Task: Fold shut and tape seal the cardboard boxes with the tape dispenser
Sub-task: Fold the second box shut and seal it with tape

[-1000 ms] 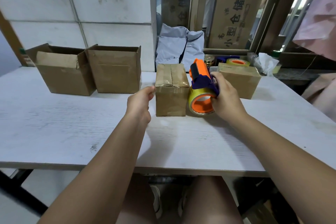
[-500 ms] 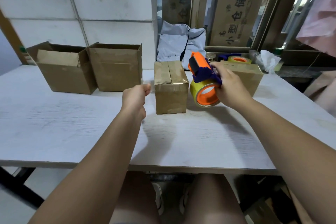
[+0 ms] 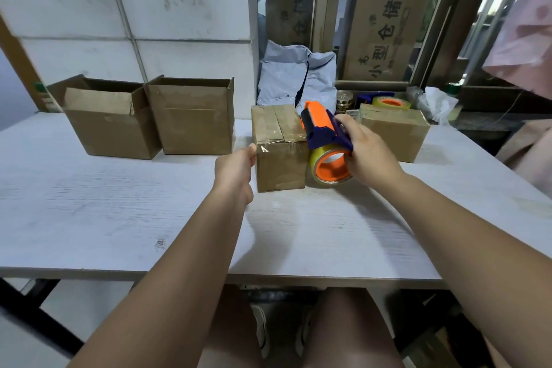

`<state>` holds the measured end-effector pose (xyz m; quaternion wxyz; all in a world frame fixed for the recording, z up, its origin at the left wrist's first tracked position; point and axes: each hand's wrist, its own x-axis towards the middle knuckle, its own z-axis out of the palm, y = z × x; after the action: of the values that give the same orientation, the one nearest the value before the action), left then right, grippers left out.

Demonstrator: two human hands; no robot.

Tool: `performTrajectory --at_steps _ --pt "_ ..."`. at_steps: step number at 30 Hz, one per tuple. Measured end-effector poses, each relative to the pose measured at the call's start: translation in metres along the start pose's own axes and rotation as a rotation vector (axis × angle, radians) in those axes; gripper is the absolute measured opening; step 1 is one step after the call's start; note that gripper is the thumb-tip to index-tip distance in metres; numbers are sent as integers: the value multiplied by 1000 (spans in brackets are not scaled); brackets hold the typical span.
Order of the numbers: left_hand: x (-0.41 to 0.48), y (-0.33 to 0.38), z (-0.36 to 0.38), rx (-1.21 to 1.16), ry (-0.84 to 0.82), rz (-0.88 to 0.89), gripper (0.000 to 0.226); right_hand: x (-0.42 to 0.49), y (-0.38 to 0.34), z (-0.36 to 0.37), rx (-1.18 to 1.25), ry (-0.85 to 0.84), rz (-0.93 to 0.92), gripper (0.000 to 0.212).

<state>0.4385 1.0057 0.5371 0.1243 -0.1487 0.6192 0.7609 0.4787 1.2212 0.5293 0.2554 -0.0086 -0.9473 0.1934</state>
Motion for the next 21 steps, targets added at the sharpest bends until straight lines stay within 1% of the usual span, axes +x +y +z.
performTrajectory --at_steps 4,8,9,11,13,14,16,18,20,21 --pt "-10 0 8 -7 -25 -35 16 -1 -3 -2 -7 -19 13 61" --pt "-8 0 13 27 16 -29 33 -1 -5 1 24 -8 55 64" --pt "-4 -1 12 53 17 27 35 -1 -5 1 28 -3 58 64" --pt "4 -8 8 123 22 222 37 -1 -7 3 36 7 68 64" --pt "1 -18 4 160 29 418 44 -2 -11 8 57 18 82 62" --pt "0 -24 2 196 2 482 49 -3 -14 10 72 21 95 61" --pt "-2 -37 -2 315 -63 553 61 -4 -17 15 94 25 117 61" --pt "0 -41 -7 507 -91 585 67 -4 -18 16 108 24 131 61" --pt "2 -36 -13 690 -92 507 63 -4 -17 16 122 20 140 62" --pt "4 -33 -14 730 -77 452 62 -4 -17 15 123 17 147 62"
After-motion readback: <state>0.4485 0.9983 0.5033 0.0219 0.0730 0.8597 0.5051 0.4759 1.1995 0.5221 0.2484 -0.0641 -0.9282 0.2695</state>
